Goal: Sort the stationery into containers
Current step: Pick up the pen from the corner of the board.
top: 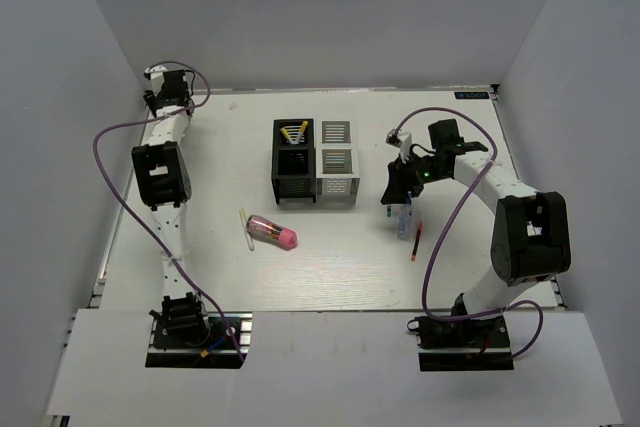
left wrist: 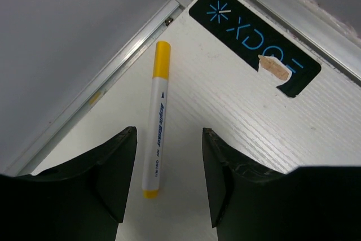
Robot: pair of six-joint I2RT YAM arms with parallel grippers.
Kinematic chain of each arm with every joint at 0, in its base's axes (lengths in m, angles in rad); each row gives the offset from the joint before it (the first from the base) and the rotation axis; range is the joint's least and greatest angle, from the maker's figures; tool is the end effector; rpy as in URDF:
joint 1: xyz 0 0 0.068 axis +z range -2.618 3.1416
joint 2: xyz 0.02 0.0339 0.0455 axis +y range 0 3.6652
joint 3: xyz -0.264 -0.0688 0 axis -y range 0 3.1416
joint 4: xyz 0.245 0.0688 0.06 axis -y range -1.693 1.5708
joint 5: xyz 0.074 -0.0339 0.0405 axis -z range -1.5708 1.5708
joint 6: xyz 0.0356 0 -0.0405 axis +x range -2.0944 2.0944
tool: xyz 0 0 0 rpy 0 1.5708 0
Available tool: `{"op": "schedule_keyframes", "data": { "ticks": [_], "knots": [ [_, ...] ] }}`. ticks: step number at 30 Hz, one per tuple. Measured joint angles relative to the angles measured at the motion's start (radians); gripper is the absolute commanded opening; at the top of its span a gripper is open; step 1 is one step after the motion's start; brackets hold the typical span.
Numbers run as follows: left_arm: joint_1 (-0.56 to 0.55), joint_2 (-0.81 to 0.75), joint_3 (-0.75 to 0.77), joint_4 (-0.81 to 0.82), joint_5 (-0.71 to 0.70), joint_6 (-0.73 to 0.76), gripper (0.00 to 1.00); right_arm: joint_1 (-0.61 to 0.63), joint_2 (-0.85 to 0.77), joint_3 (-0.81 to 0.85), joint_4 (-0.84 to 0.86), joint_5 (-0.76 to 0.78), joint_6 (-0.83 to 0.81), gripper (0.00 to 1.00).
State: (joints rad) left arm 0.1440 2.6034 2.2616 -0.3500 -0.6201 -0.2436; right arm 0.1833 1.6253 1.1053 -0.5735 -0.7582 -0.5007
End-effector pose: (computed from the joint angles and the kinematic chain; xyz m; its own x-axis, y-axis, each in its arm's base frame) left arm 0.5680 0.1033 0.1575 -0.4777 -0.2676 -0.8368 -0.6954 0.6972 0.1740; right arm 0.3128 0.0829 0.2188 -0.5535 -0.4571 -0.6962 -0.8078 0.4980 0.3153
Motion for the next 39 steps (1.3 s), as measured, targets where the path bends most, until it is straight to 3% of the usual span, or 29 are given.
{"op": "schedule_keyframes", "data": {
  "ticks": [22, 27, 39],
  "knots": [
    [-0.004, 0.01, -0.038, -0.007, -0.01, 0.026, 0.63, -0.008, 0.0, 0.005, 0.0, 0.0, 0.0, 0.54],
    [-0.004, 0.01, -0.052, 0.017, -0.011, 0.032, 0.57, -0.013, 0.0, 0.005, 0.0, 0.0, 0.0, 0.54],
    [-0.003, 0.008, -0.066, 0.045, 0.0, 0.013, 0.54, -0.019, 0.0, 0.013, -0.001, 0.001, 0.001, 0.54]
  ]
}}
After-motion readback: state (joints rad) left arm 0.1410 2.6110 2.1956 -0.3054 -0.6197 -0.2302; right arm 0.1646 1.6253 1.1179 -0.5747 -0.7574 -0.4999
